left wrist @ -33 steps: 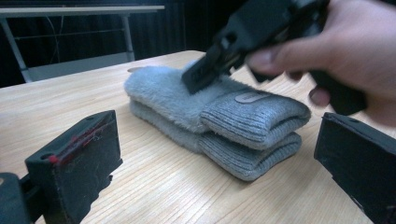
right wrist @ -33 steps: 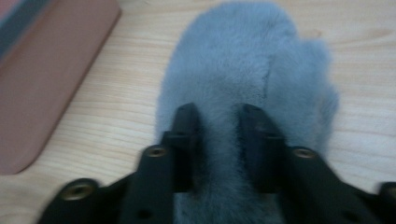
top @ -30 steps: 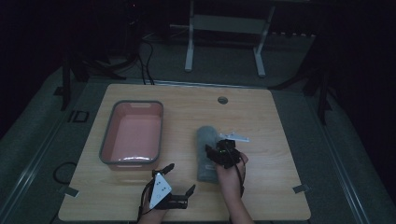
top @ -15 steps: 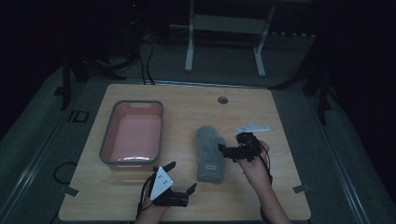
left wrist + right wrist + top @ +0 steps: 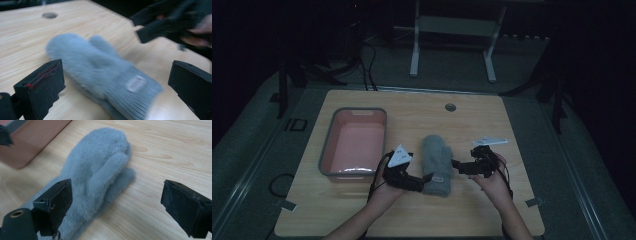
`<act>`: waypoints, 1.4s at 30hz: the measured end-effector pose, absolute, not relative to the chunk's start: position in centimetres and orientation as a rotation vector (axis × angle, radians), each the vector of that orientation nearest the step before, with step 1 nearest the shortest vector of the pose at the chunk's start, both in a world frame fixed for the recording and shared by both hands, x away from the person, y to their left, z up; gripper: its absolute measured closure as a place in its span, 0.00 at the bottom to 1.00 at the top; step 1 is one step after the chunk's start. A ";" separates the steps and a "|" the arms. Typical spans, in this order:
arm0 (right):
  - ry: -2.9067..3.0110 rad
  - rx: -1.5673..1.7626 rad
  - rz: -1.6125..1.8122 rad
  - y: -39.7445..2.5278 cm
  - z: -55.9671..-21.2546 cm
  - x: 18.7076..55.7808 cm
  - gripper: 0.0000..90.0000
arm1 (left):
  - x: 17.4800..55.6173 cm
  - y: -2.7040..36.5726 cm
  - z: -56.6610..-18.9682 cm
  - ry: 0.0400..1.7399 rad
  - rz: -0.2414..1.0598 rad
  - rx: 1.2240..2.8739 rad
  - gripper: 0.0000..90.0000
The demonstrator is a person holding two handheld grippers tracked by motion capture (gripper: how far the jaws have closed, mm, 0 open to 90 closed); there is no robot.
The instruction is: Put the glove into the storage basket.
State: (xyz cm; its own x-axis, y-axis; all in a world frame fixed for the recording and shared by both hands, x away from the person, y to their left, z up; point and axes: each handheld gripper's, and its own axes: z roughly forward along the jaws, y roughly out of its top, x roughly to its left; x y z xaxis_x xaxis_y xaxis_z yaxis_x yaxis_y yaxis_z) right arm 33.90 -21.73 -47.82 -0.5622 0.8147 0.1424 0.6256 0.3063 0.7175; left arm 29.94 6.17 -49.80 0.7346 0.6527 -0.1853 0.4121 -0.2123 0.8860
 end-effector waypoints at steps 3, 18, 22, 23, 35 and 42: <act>2.317 1.336 1.131 -21.1 -48.1 34.2 0.13 | 31.5 5.6 -49.5 0.875 0.277 1.870 0.05; 2.416 1.329 1.033 -19.3 -52.1 35.1 0.49 | 35.4 3.6 -53.0 1.010 0.159 2.046 0.23; 2.441 1.376 0.999 -19.5 -53.1 35.5 0.45 | 35.9 3.0 -53.8 1.011 0.160 2.100 0.24; 2.452 1.383 0.996 -19.5 -53.3 35.8 0.45 | 36.1 3.0 -53.9 1.015 0.151 2.106 0.24; 2.573 1.316 1.000 -18.7 -54.1 36.8 0.70 | 37.6 3.0 -55.7 1.031 -0.081 2.080 0.45; 2.555 1.226 0.946 -17.7 -53.8 36.1 0.89 | 37.5 2.9 -55.5 0.966 -0.118 2.087 0.77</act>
